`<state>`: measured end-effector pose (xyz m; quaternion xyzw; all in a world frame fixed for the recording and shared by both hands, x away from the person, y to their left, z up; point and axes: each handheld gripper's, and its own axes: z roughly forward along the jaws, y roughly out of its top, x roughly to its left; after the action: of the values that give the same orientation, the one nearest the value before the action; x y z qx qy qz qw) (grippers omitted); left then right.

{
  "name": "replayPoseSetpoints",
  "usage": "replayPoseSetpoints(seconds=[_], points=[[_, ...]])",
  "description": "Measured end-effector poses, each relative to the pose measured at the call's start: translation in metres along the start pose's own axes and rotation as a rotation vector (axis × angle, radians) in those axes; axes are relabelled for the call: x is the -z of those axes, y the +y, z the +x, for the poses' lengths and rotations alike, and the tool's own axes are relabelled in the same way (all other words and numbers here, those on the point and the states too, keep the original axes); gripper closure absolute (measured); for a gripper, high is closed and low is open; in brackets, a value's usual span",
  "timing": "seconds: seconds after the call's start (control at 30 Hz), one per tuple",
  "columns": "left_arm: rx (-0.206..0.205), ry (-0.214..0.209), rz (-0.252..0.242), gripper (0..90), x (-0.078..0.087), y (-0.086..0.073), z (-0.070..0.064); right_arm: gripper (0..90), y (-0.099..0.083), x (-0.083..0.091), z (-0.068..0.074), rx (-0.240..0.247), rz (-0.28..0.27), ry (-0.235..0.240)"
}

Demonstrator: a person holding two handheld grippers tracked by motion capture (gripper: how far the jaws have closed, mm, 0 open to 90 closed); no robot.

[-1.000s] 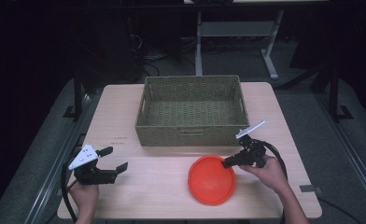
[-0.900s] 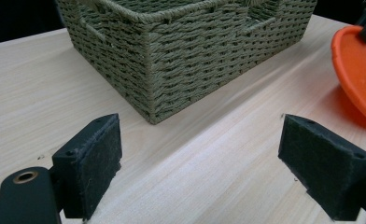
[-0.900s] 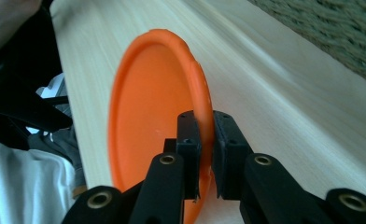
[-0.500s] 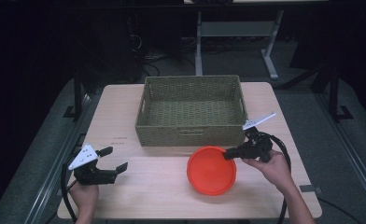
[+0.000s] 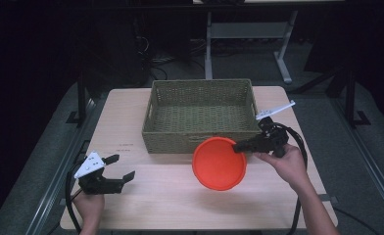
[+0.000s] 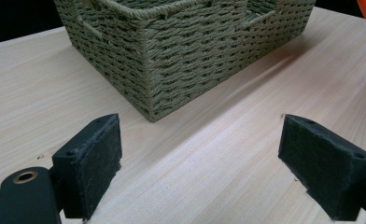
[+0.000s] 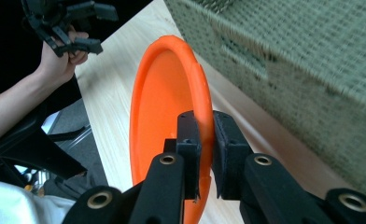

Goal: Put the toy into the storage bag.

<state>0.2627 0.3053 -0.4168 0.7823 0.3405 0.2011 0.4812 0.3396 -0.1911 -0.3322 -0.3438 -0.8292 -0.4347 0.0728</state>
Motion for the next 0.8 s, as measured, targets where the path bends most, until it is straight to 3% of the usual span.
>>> replayPoseSetpoints(seconds=[0.33, 0.8], points=[[-0.004, 0.001, 0.001, 12.6, 0.001, 0.000, 0.001, 81.8, 0.032, 0.013, 0.012, 0.022, -0.032, -0.017], [-0.003, 0.002, 0.001, 12.6, 0.001, 0.000, 0.002, 81.9, 0.061, 0.018, 0.009, 0.006, -0.046, -0.039]])
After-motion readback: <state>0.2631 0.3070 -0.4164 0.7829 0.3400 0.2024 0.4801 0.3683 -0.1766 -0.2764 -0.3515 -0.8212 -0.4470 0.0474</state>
